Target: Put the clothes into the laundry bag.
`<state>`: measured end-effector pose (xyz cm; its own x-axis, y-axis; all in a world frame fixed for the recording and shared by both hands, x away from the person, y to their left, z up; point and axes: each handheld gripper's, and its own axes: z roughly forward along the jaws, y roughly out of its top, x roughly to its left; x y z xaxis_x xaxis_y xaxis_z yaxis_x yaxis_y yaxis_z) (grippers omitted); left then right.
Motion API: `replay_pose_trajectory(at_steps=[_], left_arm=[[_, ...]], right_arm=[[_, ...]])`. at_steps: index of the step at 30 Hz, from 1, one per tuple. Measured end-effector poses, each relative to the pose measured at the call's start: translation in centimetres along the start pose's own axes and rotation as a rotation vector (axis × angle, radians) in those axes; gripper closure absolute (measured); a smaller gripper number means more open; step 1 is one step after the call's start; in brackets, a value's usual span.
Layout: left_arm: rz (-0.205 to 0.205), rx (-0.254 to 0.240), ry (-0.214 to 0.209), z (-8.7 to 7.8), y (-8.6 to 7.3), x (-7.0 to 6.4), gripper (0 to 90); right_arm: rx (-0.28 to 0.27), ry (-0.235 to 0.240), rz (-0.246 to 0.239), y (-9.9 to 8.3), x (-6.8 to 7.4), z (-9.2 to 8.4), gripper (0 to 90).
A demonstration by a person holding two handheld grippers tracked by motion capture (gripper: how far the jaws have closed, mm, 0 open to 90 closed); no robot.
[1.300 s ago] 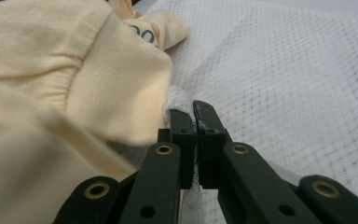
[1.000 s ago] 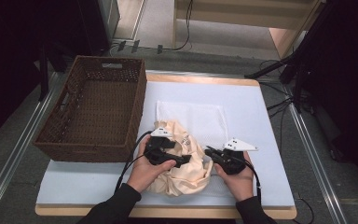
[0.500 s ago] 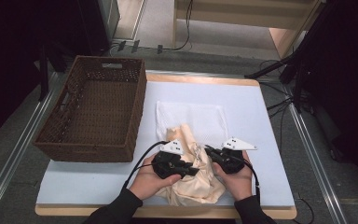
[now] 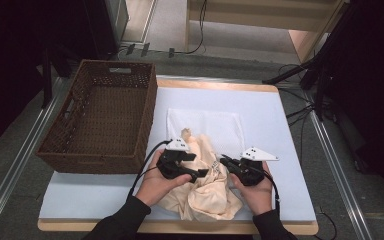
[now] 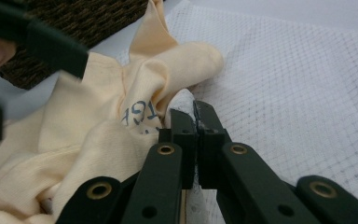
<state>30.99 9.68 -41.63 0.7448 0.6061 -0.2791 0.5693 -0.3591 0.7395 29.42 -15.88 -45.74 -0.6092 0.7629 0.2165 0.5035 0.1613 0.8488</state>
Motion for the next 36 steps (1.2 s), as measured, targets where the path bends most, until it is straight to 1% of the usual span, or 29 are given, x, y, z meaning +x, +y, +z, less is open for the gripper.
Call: replay_pose_trajectory(at_steps=[1,2,3,4,5,6,7,8,9,11,12,14,15,18,19,22,23,24,25,26,27,28,29,30,31,33,34,35,36], left_arm=[[-0.016,0.010,0.050,0.2,0.2,0.5,25.2],[-0.027,0.015,0.079,0.6,0.2,0.8,23.0],[-0.032,0.041,0.083,1.2,0.1,1.2,19.9],[-0.041,0.081,0.075,1.9,0.0,1.6,18.6],[-0.049,0.134,0.066,2.8,-0.3,1.9,18.9],[-0.046,0.164,0.065,3.3,-0.5,1.9,20.5],[-0.021,0.183,0.075,3.8,-0.7,1.8,23.2],[0.003,0.186,0.102,4.0,-0.8,1.6,28.3],[0.017,0.190,0.111,3.9,-0.8,1.5,40.5],[0.000,0.173,0.072,3.3,-0.6,1.4,65.4],[0.003,0.155,0.076,2.9,-0.5,1.2,73.6],[0.023,0.127,0.065,2.1,-0.3,0.5,83.2],[0.036,0.108,0.046,1.8,-0.2,0.1,85.6],[0.070,0.100,-0.052,1.4,-0.1,-1.0,87.5],[0.071,0.103,-0.082,1.5,-0.1,-1.3,87.5],[0.082,0.129,-0.115,2.4,-0.5,-2.1,87.2],[0.093,0.141,-0.130,2.7,-0.7,-2.4,87.0],[0.110,0.164,-0.129,3.2,-0.8,-2.6,86.2],[0.117,0.190,-0.121,3.7,-1.0,-2.9,83.9],[0.125,0.207,-0.111,4.0,-1.1,-3.1,79.2],[0.124,0.200,-0.111,4.1,-1.2,-3.2,74.6],[0.111,0.187,-0.125,3.8,-1.0,-3.1,70.5],[0.092,0.156,-0.134,3.4,-0.8,-2.8,64.4],[0.073,0.115,-0.126,2.8,-0.6,-2.4,54.9],[0.047,0.079,-0.097,2.2,-0.3,-1.9,45.7],[-0.007,0.014,0.009,1.1,0.3,-0.7,31.6],[-0.039,-0.014,0.045,0.7,0.6,0.0,28.1],[-0.055,-0.024,0.066,0.6,0.7,0.8,26.4],[-0.073,-0.013,0.084,0.8,0.8,1.5,25.9]], right_arm=[[0.000,0.000,0.000,0.1,0.1,0.0,89.1],[-0.004,0.001,-0.003,0.1,0.1,-0.1,89.1],[-0.007,0.003,-0.008,0.1,0.1,-0.1,89.1],[-0.007,0.004,-0.006,0.2,0.2,-0.1,89.1],[-0.007,0.004,-0.004,0.2,0.2,-0.1,89.1],[-0.006,0.005,-0.005,0.2,0.2,-0.1,89.1],[-0.003,0.007,-0.007,0.1,0.2,-0.1,89.1],[0.001,0.006,-0.014,0.1,0.2,0.0,89.1],[0.004,0.006,-0.013,0.1,0.3,0.0,89.1],[0.006,0.006,-0.011,0.0,0.3,0.1,89.1],[0.004,0.006,-0.012,0.0,0.2,0.1,89.1],[0.001,0.004,-0.010,0.0,0.2,0.0,89.1],[0.000,0.006,-0.008,0.0,0.2,0.0,89.1],[-0.002,0.004,-0.005,0.1,0.2,0.0,89.1],[-0.003,0.004,-0.005,0.1,0.2,0.0,89.1],[-0.005,0.005,-0.008,0.2,0.3,0.1,89.1],[-0.009,0.006,-0.008,0.2,0.3,0.1,89.1],[-0.009,0.008,-0.008,0.2,0.4,0.1,89.1],[-0.010,0.008,-0.007,0.3,0.4,0.1,89.1],[-0.009,0.008,-0.009,0.3,0.4,0.1,89.1],[-0.008,0.007,-0.011,0.2,0.4,0.1,89.1],[-0.006,0.008,-0.013,0.2,0.4,0.1,89.1],[-0.007,0.007,-0.012,0.2,0.4,0.1,89.1],[-0.006,0.006,-0.010,0.2,0.4,0.0,89.1],[-0.007,0.007,-0.012,0.2,0.4,0.0,89.1],[-0.012,0.007,-0.006,0.2,0.3,-0.1,89.1],[-0.011,0.004,-0.008,0.2,0.2,-0.2,89.1],[-0.013,0.004,-0.006,0.2,0.2,-0.2,89.1],[-0.012,0.005,-0.006,0.2,0.2,-0.2,89.1]])
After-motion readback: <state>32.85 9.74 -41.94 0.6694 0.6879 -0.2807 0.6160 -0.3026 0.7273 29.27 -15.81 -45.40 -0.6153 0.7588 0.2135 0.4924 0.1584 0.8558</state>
